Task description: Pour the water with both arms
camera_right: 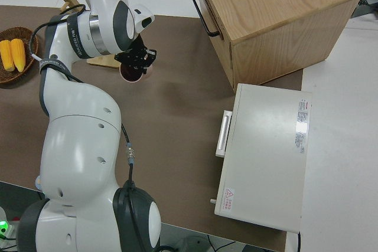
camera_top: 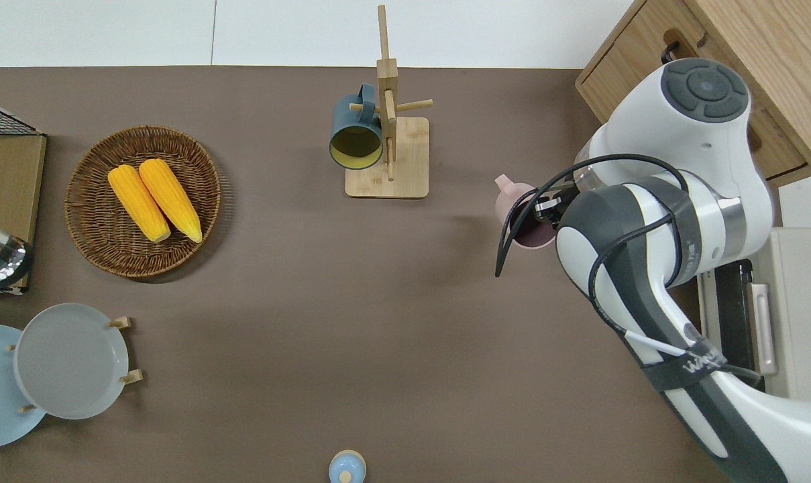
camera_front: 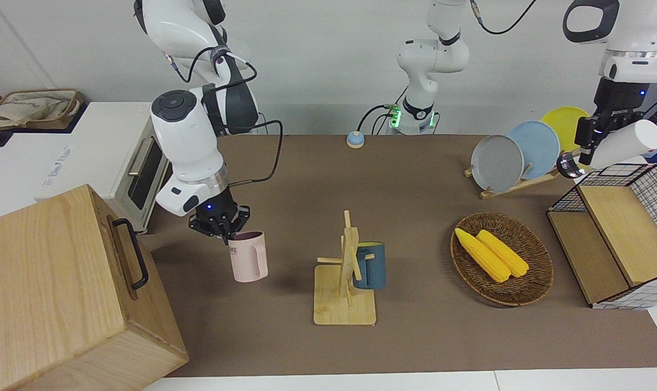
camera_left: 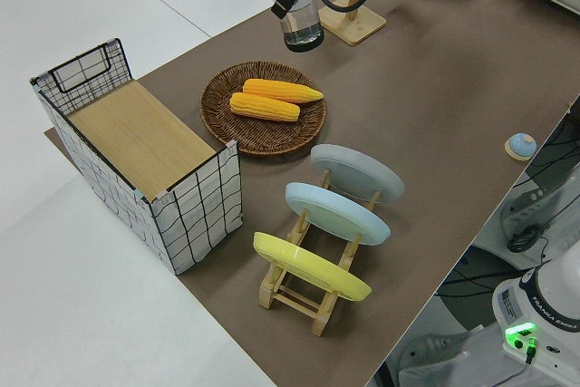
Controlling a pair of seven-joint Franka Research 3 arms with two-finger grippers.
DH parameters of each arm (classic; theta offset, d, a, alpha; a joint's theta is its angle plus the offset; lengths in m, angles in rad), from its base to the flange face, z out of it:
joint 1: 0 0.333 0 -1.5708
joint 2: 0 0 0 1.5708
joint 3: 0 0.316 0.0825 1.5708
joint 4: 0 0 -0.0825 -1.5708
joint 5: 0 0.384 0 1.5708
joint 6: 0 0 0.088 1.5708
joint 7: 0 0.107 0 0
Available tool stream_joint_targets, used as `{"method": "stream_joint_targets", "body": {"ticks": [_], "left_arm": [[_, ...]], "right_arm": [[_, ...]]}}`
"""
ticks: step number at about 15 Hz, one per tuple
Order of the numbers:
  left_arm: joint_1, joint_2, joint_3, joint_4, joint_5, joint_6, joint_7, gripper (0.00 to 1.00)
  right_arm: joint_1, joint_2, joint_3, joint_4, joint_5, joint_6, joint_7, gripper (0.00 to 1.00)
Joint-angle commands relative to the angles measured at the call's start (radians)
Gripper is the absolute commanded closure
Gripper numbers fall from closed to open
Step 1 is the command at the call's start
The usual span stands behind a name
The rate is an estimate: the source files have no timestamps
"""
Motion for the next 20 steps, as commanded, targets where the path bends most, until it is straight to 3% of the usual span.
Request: {"method": "stream_joint_targets", "body": {"ticks": [1, 4, 10, 16, 20], "left_arm": [[-0.016, -0.119, -0.078, -0.150, 0.069, 0.047, -0.104, 1.00], [-0.007, -0.163, -0.140, -0.232, 0.072, 0.055, -0.125, 1.00], [-0.019, -0.203, -0.209, -0.357, 0.069, 0.070, -0.128, 1.00], [-0.020, -0.207, -0.246, -0.486, 0.058, 0.215, -0.129, 1.00], [-0.048, -0.208, -0.247, -0.531, 0.053, 0.280, -0.129, 1.00]], "right_arm": [[0.094, -0.032, -0.035, -0.061, 0.110, -0.051, 0.191, 1.000], [0.197, -0.020, -0.044, -0.078, 0.231, -0.019, 0.429, 1.000], [0.372, 0.037, -0.070, -0.075, 0.426, 0.168, 0.772, 1.000], [0.475, 0.120, -0.083, -0.058, 0.598, 0.371, 0.890, 1.000], [0.510, 0.199, -0.083, -0.003, 0.623, 0.420, 0.957, 1.000]]}}
